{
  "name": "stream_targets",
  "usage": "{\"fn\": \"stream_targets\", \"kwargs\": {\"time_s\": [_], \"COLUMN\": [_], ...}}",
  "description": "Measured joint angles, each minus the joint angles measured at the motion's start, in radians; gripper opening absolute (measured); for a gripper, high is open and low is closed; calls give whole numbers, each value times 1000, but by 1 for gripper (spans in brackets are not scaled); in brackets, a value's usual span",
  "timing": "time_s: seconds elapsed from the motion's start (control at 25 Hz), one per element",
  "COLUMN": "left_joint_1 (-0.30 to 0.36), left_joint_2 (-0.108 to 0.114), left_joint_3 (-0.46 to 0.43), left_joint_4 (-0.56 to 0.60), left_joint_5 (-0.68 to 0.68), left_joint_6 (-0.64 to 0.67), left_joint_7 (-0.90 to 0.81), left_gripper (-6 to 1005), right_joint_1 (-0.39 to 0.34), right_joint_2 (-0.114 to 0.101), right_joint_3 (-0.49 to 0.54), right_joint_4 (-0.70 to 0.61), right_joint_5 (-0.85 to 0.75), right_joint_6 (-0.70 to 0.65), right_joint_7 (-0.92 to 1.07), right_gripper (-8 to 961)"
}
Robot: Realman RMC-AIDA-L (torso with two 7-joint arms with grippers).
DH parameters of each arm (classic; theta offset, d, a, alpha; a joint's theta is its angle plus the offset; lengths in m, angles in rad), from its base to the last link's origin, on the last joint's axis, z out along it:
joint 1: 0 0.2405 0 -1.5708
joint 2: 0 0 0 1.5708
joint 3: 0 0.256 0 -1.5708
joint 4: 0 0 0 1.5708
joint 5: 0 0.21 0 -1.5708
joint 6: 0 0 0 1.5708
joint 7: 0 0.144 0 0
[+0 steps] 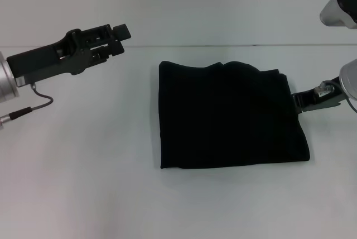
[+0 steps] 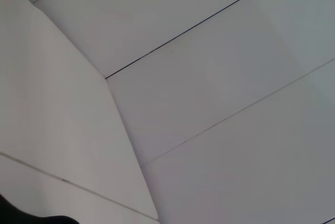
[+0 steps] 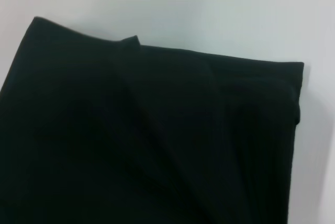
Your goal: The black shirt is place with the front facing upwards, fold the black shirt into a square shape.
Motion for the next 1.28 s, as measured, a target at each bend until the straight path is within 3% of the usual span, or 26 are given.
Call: {"fn": "stream_targets", "kwargs": {"time_s": [0.24, 0.36, 0.4, 0.72, 1.0, 1.2, 1.28], "left_joint_1": [0, -1, -1, -1, 1, 1, 1], "left_joint_2": [0, 0, 0, 0, 0, -1, -1], "left_joint_3": [0, 0, 0, -1, -2, -2, -1], "left_joint_4": [-6, -10, -10, -10, -11, -13, -13], "left_joint_5": [-3, -5, -5, -8, -8, -8, -9], "left_joint_6": [0, 0, 0, -4, -8, -8, -8], "left_joint_7": [0, 0, 0, 2, 2, 2, 2], "left_gripper": [573, 573, 573, 572, 572, 572, 572], "right_joint_1": [37, 34, 31, 51, 64, 70, 71], "right_joint_2": [-30, -42, -45, -50, -42, -40, -40], "right_joint_3": [152, 187, 193, 191, 189, 188, 188], "right_joint_4": [110, 132, 137, 233, 265, 280, 279], "right_joint_5": [37, 73, 83, 109, 106, 102, 101], "right_joint_6": [10, 14, 17, 79, 124, 134, 134], "right_joint_7": [-33, -43, -45, -52, -53, -53, -54], "right_gripper": [62, 303, 322, 476, 585, 574, 499]}}
